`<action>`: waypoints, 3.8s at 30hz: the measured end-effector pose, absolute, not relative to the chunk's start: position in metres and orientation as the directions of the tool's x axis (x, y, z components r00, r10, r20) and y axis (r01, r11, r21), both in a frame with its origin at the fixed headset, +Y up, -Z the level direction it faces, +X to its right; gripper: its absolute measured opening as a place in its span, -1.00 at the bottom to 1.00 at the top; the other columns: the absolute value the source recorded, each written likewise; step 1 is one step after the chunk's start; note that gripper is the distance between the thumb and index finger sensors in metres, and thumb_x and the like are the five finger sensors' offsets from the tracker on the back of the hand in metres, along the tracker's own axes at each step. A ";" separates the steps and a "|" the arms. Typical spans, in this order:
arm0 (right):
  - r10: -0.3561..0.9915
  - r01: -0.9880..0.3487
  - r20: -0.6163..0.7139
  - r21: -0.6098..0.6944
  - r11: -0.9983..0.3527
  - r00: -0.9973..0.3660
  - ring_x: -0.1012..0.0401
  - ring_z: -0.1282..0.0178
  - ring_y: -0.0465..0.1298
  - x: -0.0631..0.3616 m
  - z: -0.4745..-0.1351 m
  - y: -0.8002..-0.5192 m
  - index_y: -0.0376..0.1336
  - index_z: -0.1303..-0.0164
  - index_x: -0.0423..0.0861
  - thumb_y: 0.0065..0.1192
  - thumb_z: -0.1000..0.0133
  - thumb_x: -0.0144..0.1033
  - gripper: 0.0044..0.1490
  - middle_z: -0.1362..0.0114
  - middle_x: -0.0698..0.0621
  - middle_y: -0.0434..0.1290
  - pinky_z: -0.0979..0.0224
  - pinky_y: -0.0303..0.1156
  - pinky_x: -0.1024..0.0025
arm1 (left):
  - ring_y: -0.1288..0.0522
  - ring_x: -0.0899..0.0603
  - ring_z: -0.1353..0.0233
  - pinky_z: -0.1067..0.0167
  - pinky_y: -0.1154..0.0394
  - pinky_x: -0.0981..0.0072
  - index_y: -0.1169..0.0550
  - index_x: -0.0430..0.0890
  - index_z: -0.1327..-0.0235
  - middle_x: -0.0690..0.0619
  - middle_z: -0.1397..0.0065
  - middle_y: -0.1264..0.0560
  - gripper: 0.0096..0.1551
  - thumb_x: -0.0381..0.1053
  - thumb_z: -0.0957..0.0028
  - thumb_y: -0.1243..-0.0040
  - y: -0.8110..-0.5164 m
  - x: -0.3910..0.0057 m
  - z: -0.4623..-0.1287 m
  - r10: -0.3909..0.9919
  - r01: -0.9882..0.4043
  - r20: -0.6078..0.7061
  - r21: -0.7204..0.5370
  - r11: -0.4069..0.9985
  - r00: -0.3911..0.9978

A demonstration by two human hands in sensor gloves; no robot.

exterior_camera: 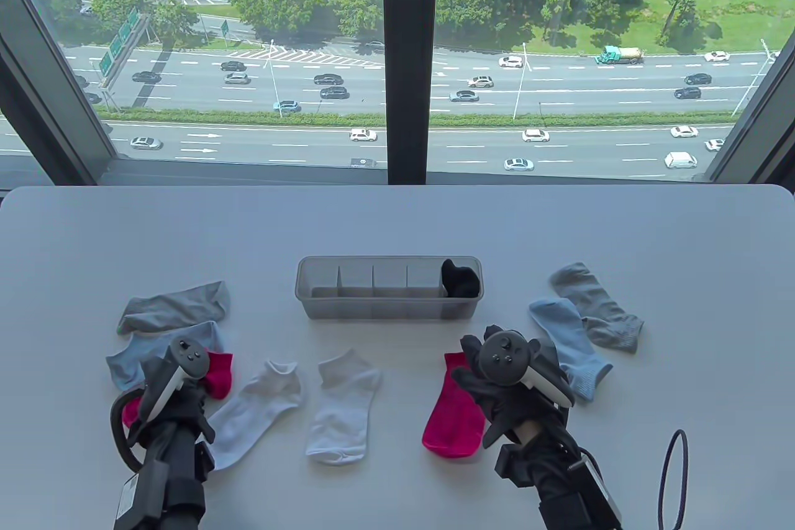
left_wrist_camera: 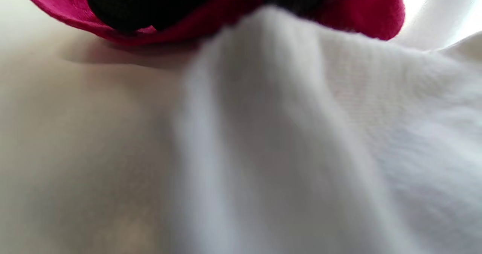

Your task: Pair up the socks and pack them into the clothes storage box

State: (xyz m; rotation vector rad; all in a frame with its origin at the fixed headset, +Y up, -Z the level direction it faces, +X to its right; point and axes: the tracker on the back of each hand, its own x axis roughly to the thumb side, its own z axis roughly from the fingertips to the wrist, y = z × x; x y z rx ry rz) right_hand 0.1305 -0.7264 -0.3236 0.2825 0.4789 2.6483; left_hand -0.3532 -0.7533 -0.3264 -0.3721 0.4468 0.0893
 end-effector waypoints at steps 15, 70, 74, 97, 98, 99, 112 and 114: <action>0.683 -0.575 0.347 0.370 -0.729 -0.643 -0.37 -0.55 -0.56 0.103 -0.304 -0.689 -0.76 -0.45 0.01 0.22 -0.20 0.01 0.39 -0.57 -0.40 -0.72 -0.56 -0.33 -0.48 | -0.64 -0.19 -0.11 -0.05 -0.61 -0.02 -0.34 -0.13 -0.45 -0.14 -0.17 -0.60 -0.54 -0.17 -0.28 0.10 -0.618 -0.193 -0.317 0.524 -0.477 0.222 -0.231 0.848 0.823; 0.918 -0.922 0.080 -0.012 -0.388 -0.387 0.13 0.06 0.74 0.157 -0.305 -0.682 0.23 -0.44 -0.26 0.10 -0.35 -0.36 -0.52 0.02 -0.05 0.69 -0.16 0.63 0.13 | -0.51 -0.30 -0.43 -0.44 -0.34 -0.31 -0.13 -0.10 -0.60 -0.17 -0.53 -0.41 -0.38 -0.17 -0.24 0.15 -0.687 -0.054 -0.289 0.421 -0.462 0.410 0.001 0.887 0.809; 0.870 -0.873 0.081 -0.091 -0.480 -0.487 0.17 0.10 0.74 0.162 -0.305 -0.681 0.25 -0.43 -0.21 0.11 -0.35 -0.34 -0.54 0.06 -0.02 0.71 -0.13 0.64 0.17 | -0.57 -0.32 -0.36 -0.42 -0.34 -0.33 -0.30 -0.07 -0.50 -0.20 -0.42 -0.52 -0.48 -0.17 -0.24 0.17 -0.689 -0.076 -0.298 0.557 -0.567 0.344 -0.082 0.820 0.756; 0.878 -0.777 0.261 0.411 -0.477 -0.401 -0.45 -0.62 -0.23 0.153 -0.314 -0.684 0.00 -0.63 0.01 0.22 -0.26 -0.13 -0.24 -0.75 -0.45 -0.26 -0.54 -0.09 -0.46 | -0.67 -0.28 -0.12 -0.11 -0.58 -0.20 -0.47 -0.19 -0.34 -0.23 -0.27 -0.59 -0.53 -0.02 -0.33 0.15 -0.693 -0.071 -0.307 0.922 -0.802 0.178 -0.454 0.387 0.344; 0.900 -0.841 0.203 0.324 -0.434 -0.386 -0.44 -0.60 0.06 0.157 -0.314 -0.684 0.17 -0.45 -0.01 0.20 -0.29 -0.21 -0.47 -0.72 -0.42 0.08 -0.53 0.12 -0.36 | -0.69 -0.28 -0.06 -0.05 -0.61 -0.18 -0.46 -0.21 -0.35 -0.24 -0.22 -0.62 -0.54 -0.04 -0.33 0.13 -0.698 -0.067 -0.308 0.930 -0.782 0.096 -0.515 0.351 0.354; 0.910 -0.868 0.169 0.274 -0.413 -0.379 -0.20 -0.38 0.48 0.159 -0.315 -0.686 0.24 -0.39 -0.10 0.26 -0.25 -0.23 -0.48 -0.50 -0.31 0.43 -0.37 0.44 -0.08 | -0.72 -0.25 -0.03 -0.02 -0.64 -0.13 -0.41 -0.22 -0.41 -0.22 -0.20 -0.63 -0.52 -0.04 -0.33 0.13 -0.701 -0.065 -0.309 0.925 -0.767 0.038 -0.548 0.335 0.377; 0.437 -0.387 0.015 0.442 -0.810 -0.899 0.04 -0.31 0.47 0.146 -0.331 -0.757 0.27 -0.34 -0.04 0.32 -0.18 -0.30 -0.49 -0.65 -0.17 0.23 -0.39 0.45 0.10 | -0.67 -0.32 -0.18 -0.11 -0.61 -0.20 -0.27 -0.31 -0.54 -0.35 -0.43 -0.47 -0.42 -0.13 -0.29 0.03 -0.761 -0.042 -0.312 0.650 -0.575 -0.186 -0.679 0.457 0.737; 0.458 -0.351 0.072 0.541 -0.764 -0.886 0.01 -0.31 0.48 0.139 -0.328 -0.756 0.28 -0.33 -0.03 0.34 -0.18 -0.30 -0.49 -0.63 -0.11 0.25 -0.39 0.45 0.07 | -0.66 -0.36 -0.14 -0.08 -0.58 -0.25 -0.34 -0.31 -0.51 -0.40 -0.38 -0.50 -0.42 -0.07 -0.30 0.03 -0.751 -0.049 -0.309 0.604 -0.546 -0.167 -0.655 0.523 0.779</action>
